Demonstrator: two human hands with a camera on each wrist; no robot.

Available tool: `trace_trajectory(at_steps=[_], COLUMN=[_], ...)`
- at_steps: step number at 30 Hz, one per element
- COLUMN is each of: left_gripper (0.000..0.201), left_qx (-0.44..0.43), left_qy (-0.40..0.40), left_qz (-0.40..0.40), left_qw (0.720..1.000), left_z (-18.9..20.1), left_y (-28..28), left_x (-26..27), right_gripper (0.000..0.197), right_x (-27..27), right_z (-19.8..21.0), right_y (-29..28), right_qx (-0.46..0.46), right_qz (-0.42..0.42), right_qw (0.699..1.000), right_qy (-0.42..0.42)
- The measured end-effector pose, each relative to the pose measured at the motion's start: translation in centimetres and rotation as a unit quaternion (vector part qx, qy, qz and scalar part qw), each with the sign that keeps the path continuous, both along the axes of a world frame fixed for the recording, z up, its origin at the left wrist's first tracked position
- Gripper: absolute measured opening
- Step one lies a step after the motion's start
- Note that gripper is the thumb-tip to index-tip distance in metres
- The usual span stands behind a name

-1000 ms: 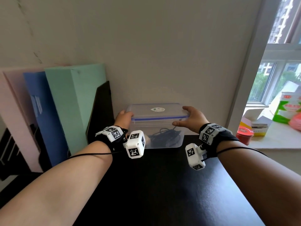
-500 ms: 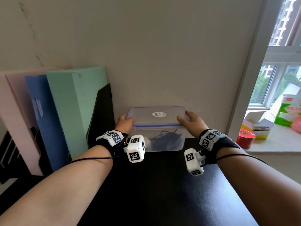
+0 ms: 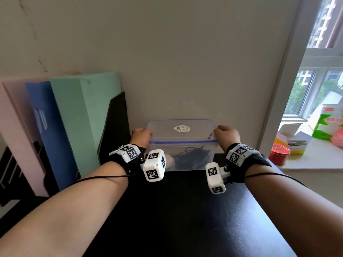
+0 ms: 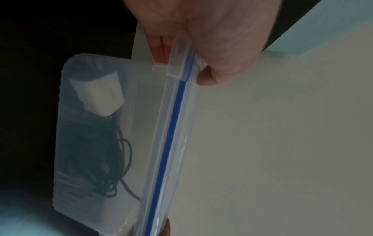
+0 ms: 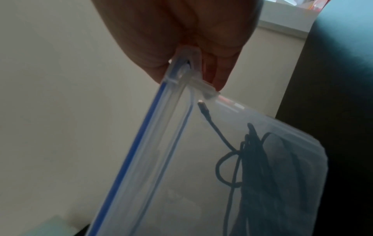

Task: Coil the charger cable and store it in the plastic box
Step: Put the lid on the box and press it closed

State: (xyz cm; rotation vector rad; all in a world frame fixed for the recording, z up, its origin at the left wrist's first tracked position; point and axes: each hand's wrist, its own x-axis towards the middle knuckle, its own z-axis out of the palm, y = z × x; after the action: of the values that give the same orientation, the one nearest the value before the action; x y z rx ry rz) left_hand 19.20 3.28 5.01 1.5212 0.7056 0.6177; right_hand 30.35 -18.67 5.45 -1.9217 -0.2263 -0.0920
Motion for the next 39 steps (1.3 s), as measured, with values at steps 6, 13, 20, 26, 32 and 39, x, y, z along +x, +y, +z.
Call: trace_trajectory(at_steps=[6,13,20,26,32,39], left_gripper=[0.017,0.025,0.026,0.034,0.031,0.031], left_qx=[0.016,-0.013,0.012,0.049,0.061,0.019], left_qy=[0.004,0.023,0.08,0.123,0.132,0.144], left_qz=[-0.002,0.031,0.035,-0.014,-0.049,-0.044], left_qw=[1.0,0.999,0.996,0.991,0.988,0.988], left_z=[0.7,1.1,2.2,2.9,3.3,3.6], left_y=[-1.0,-2.0,-0.9,-0.2,-0.3,-0.3], left_x=[-0.6,-0.5,-1.3,-0.8,-0.3,-0.9], right_gripper=[0.041,0.036,0.028,0.035,0.027,0.03], right_x=[1.0,1.3,2.1,2.7,2.8,2.6], right_z=[-0.3,-0.9,0.6,1.2,0.8,0.7], right_y=[0.1,-0.7,-0.4,0.4,0.6,0.0], right_qx=[0.07,0.108,0.046,0.023,-0.018,0.015], right_qz=[-0.001,-0.048,-0.022,-0.006,-0.022,-0.058], right_qw=[0.996,0.991,0.997,0.999,0.999,0.995], right_qy=[0.05,0.07,0.066,0.048,0.034,0.085])
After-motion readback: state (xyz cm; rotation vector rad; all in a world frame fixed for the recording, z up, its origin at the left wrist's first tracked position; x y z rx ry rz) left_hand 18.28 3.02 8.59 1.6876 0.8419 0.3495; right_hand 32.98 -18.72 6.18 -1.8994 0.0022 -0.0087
